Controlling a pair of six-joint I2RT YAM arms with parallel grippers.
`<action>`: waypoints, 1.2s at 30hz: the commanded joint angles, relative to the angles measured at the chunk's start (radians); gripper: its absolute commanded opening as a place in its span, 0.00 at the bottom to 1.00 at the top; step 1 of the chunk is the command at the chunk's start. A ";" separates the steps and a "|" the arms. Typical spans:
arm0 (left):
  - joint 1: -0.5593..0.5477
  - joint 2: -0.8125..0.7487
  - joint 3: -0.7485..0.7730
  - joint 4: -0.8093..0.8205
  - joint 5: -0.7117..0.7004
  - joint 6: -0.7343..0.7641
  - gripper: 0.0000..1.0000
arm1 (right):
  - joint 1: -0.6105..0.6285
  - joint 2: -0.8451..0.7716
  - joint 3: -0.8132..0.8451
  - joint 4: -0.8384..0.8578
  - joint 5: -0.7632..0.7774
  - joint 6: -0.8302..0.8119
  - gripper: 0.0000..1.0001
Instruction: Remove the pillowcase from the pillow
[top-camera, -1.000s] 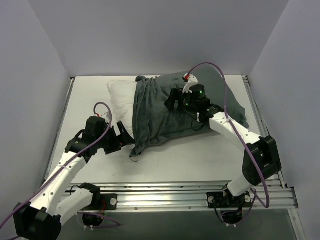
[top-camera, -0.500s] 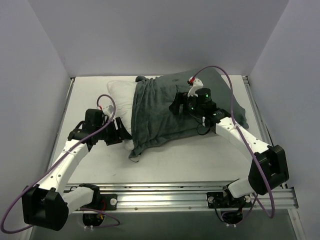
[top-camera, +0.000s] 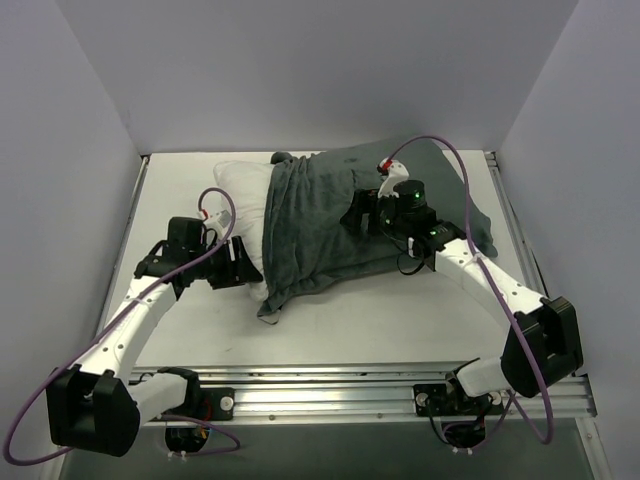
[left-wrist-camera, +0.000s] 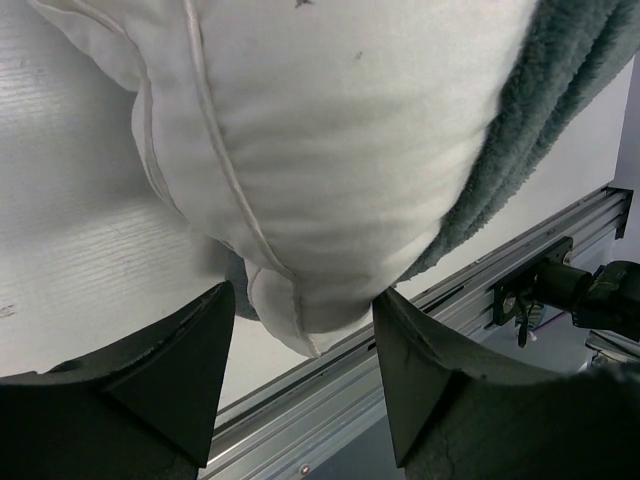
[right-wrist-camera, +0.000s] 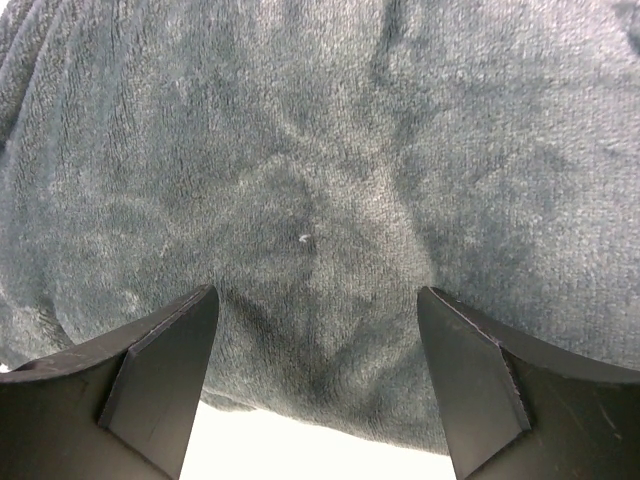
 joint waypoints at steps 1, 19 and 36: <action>0.008 0.015 0.027 0.043 0.033 0.016 0.66 | -0.011 -0.030 -0.025 -0.031 -0.022 0.013 0.76; -0.015 0.100 -0.040 0.212 0.085 -0.089 0.68 | -0.008 -0.071 -0.077 0.012 -0.080 0.064 0.76; 0.088 -0.019 -0.040 0.222 0.008 -0.164 0.68 | -0.008 -0.085 -0.099 0.032 -0.105 0.067 0.76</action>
